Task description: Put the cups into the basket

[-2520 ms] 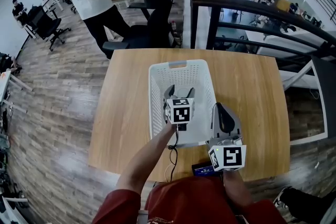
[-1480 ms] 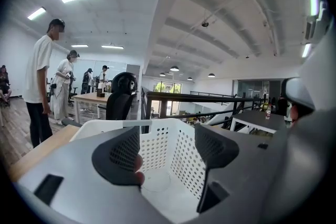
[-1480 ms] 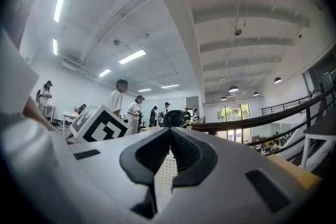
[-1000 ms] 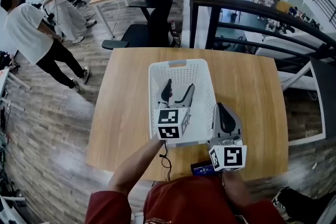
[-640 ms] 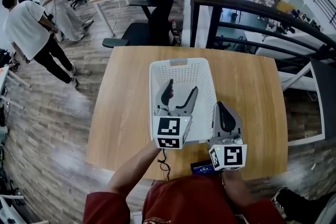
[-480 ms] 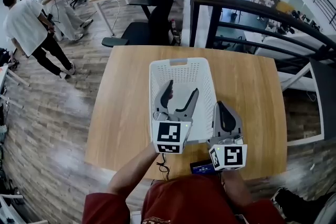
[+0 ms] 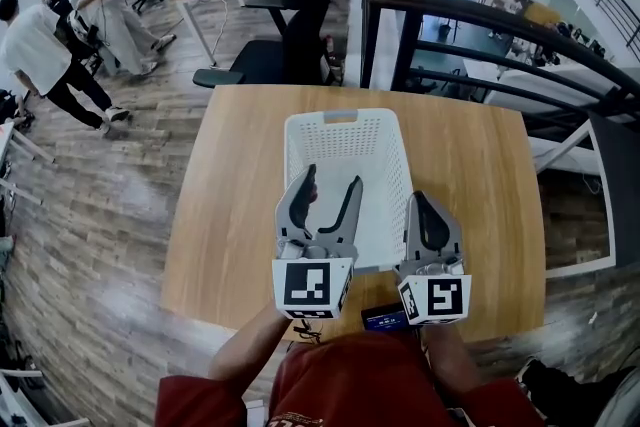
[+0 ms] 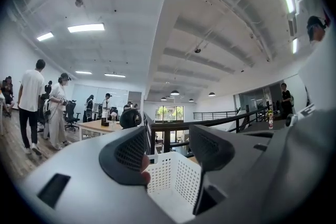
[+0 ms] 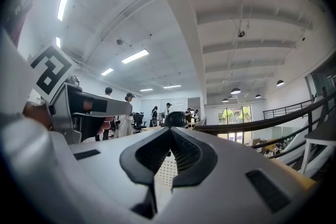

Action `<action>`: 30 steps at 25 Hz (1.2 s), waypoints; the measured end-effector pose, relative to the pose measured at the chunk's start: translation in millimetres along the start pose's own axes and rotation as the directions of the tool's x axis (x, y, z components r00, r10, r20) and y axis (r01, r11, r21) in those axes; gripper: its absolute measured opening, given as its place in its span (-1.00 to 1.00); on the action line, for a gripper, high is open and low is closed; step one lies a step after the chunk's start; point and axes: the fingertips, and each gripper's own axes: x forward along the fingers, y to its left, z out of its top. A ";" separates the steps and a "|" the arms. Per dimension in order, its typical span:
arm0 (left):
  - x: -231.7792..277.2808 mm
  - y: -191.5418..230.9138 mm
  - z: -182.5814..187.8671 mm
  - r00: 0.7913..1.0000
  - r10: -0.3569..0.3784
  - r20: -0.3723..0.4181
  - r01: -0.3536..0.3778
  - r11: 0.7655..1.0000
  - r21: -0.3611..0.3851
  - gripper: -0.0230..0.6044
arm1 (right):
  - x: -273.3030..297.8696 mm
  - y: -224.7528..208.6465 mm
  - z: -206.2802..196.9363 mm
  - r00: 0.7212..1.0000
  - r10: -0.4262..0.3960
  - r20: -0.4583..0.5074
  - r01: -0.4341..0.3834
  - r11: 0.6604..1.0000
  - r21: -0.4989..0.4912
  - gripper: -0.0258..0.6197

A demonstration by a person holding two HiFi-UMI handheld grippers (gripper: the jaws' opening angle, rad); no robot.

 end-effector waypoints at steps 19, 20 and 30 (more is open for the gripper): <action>-29.2 26.8 0.3 0.996 0.085 0.033 -0.083 0.994 -0.071 -0.88 | -0.1 7.9 1.2 1.000 0.009 -0.005 -0.009 1.000 -0.001 -0.88; -29.9 26.8 0.0 0.996 0.086 0.034 -0.084 0.994 -0.067 -0.90 | 0.0 7.9 1.7 1.000 0.009 -0.004 -0.009 1.000 -0.001 -0.88; -37.3 23.6 -7.4 0.996 0.086 0.035 -0.084 0.996 -0.031 -0.90 | -1.5 10.0 1.9 1.000 0.014 -0.011 -0.014 1.000 0.000 -0.88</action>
